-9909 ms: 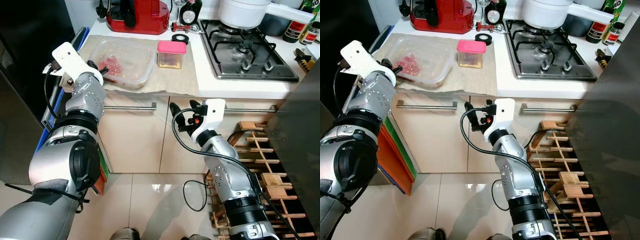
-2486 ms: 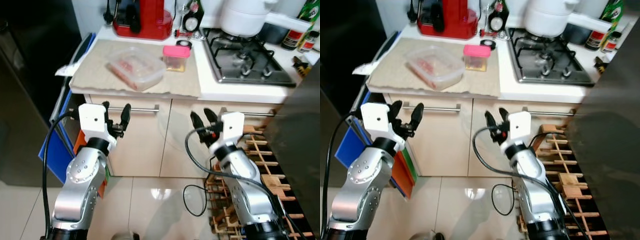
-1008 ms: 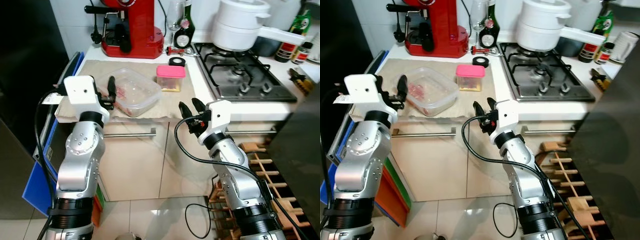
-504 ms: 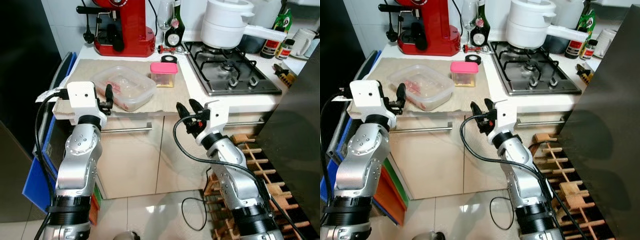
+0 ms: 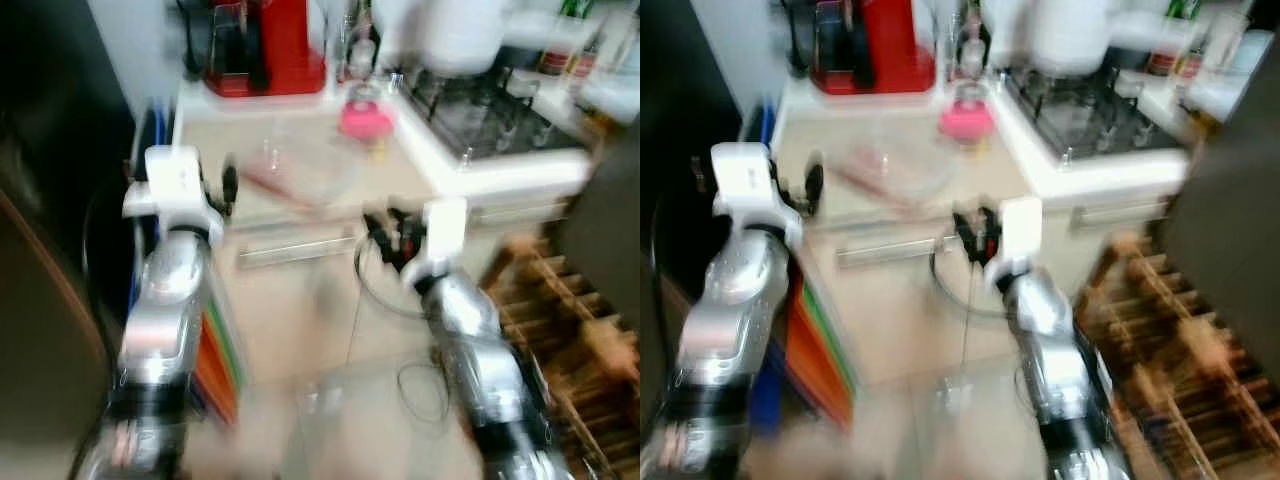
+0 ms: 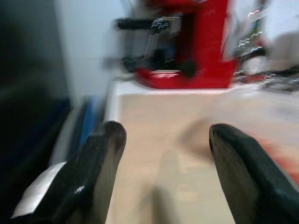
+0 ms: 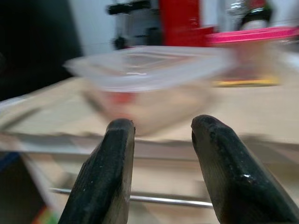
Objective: Restocking fridge
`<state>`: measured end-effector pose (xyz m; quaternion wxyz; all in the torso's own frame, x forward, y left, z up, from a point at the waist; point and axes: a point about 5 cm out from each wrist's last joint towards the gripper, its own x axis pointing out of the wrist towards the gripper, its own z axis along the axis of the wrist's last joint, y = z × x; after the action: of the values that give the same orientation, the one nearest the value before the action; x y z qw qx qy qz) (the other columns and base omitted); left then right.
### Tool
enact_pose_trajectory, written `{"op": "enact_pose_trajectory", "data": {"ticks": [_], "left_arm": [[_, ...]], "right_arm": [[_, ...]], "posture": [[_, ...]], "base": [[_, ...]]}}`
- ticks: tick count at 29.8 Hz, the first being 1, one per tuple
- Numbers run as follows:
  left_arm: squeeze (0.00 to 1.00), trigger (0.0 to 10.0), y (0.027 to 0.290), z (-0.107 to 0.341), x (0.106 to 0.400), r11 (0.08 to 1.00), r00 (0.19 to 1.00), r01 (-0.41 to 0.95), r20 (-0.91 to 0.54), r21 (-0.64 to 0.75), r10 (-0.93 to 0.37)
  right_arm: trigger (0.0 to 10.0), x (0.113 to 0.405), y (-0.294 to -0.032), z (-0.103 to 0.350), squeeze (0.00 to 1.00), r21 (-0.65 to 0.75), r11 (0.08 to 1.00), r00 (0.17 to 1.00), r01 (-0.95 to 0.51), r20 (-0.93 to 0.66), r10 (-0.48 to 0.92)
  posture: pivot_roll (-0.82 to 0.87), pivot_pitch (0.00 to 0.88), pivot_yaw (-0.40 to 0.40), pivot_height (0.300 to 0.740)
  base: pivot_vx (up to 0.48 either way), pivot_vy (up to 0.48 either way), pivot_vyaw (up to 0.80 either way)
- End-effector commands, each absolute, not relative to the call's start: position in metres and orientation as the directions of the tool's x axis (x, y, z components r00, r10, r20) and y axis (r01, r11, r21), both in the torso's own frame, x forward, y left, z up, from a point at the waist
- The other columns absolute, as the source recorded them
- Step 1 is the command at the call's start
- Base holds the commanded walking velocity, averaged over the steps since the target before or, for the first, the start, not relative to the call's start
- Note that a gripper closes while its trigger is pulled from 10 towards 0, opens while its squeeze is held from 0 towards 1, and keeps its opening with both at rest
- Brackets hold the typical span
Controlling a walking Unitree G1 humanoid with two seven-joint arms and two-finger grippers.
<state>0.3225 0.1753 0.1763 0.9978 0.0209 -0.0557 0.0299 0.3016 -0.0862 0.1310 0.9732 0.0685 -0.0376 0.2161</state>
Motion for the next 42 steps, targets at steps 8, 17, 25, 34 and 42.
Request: {"op": "enact_pose_trajectory", "data": {"ticks": [8,17,25,34,42], "left_arm": [[0.00,10.0,0.165,0.165,0.322,0.997,0.997,-0.007,0.074,0.074,0.001],[0.00,10.0,0.166,0.145,0.316,0.995,0.998,0.055,0.002,0.082,-0.056],[0.00,10.0,0.181,0.119,0.292,0.996,0.993,0.076,-0.091,0.052,-0.071],[0.00,10.0,0.187,0.139,0.279,0.993,0.994,0.109,0.011,0.039,-0.109],[0.00,10.0,0.175,0.164,0.285,0.990,0.981,0.130,0.135,0.063,-0.137]], "right_arm": [[10.0,0.310,-0.105,0.129,1.00,0.068,0.940,0.941,-0.334,0.084,0.328],[10.0,0.311,-0.117,0.130,1.00,0.023,0.974,0.969,-0.224,0.113,0.220],[10.0,0.295,-0.138,0.117,1.00,0.014,0.990,0.989,-0.138,0.060,0.137],[10.0,0.268,-0.149,0.130,1.00,-0.081,0.990,0.987,-0.112,0.106,0.120],[10.0,0.277,-0.138,0.142,0.00,-0.122,0.985,0.977,-0.123,0.159,0.141]], "posture": [[0.01,0.009,0.014,0.740],[0.01,0.000,0.021,0.740],[0.01,0.000,0.020,0.740],[0.02,0.000,0.014,0.740],[0.01,0.000,0.010,0.740]], "base": [[0.000,0.000,0.00],[0.000,0.000,0.00],[0.000,0.000,0.00],[0.000,0.000,0.00],[0.098,0.000,0.00]]}}
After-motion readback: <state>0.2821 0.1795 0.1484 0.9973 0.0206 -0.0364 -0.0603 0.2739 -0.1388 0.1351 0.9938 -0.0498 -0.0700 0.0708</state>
